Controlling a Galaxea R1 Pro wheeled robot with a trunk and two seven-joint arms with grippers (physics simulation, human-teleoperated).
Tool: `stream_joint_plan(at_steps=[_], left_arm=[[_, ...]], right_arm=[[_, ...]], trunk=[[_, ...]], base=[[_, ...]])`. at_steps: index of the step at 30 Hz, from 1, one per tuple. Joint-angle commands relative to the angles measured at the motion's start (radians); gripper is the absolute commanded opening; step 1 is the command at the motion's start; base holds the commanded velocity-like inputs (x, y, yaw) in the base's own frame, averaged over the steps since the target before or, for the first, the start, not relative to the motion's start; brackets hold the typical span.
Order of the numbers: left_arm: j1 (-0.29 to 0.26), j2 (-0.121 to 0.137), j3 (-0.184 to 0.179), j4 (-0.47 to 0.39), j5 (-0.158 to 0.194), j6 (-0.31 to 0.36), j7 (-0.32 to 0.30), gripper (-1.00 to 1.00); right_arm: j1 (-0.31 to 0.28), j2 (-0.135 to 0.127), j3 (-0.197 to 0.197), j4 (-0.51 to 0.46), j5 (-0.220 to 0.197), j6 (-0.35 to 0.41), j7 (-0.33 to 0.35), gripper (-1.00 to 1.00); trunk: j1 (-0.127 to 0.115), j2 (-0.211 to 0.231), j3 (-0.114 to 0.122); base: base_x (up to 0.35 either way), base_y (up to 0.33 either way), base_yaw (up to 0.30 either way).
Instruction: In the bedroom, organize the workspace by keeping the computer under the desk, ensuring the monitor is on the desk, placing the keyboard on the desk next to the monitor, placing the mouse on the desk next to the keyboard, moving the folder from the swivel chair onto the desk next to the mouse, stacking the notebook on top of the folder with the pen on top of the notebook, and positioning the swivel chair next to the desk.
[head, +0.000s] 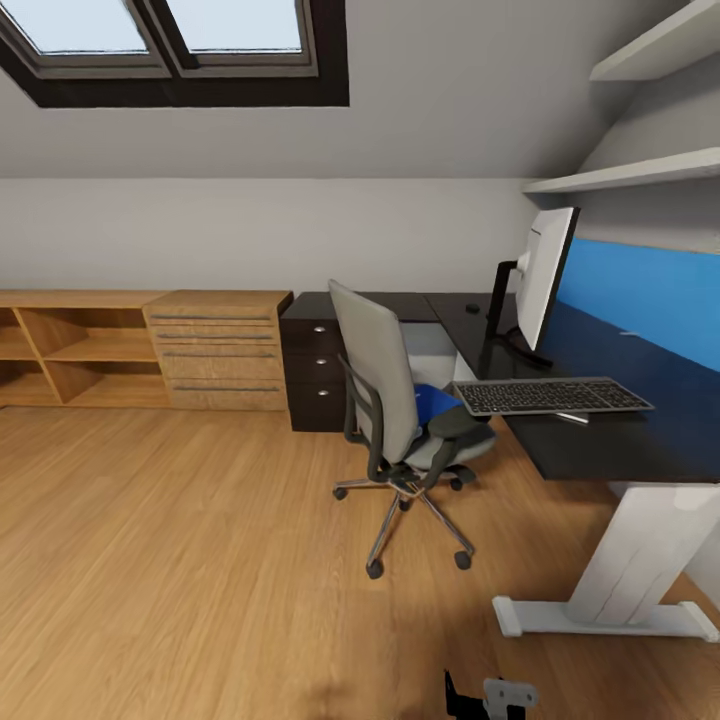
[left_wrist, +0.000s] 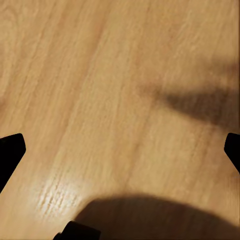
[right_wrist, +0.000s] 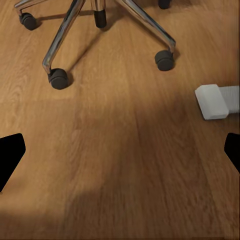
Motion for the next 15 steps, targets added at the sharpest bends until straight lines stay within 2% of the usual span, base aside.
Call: stream_joint_plan(at_steps=[1,9,10,15], left_arm=[[0.0,-0.001,0.001,-0.002,0.007,0.004,0.002,1.0],[0.0,-0.001,0.001,-0.002,0.007,-0.04,0.002,1.0],[0.0,-0.001,0.001,-0.002,0.007,-0.069,0.002,1.0],[0.0,-0.001,0.001,-0.002,0.007,-0.079,0.004,1.0]], right_arm=[[-0.001,0.001,0.001,0.001,-0.007,-0.003,0.0,1.0],[-0.001,0.001,0.002,0.002,-0.007,-0.003,-0.001,1.0],[-0.001,0.001,0.001,0.001,-0.007,-0.003,-0.001,1.0],[-0.001,0.0,0.002,0.0,-0.006,-0.005,-0.001,1.0]], trunk=[[0.004,-0.008,-0.004],[0.034,-0.064,-0.028],[0.038,-0.071,-0.031],[0.057,-0.106,-0.047]], base=[[0.0,0.0,-0.108],[0.0,0.0,-0.033],[0.0,0.0,-0.004],[0.0,0.0,-0.002]])
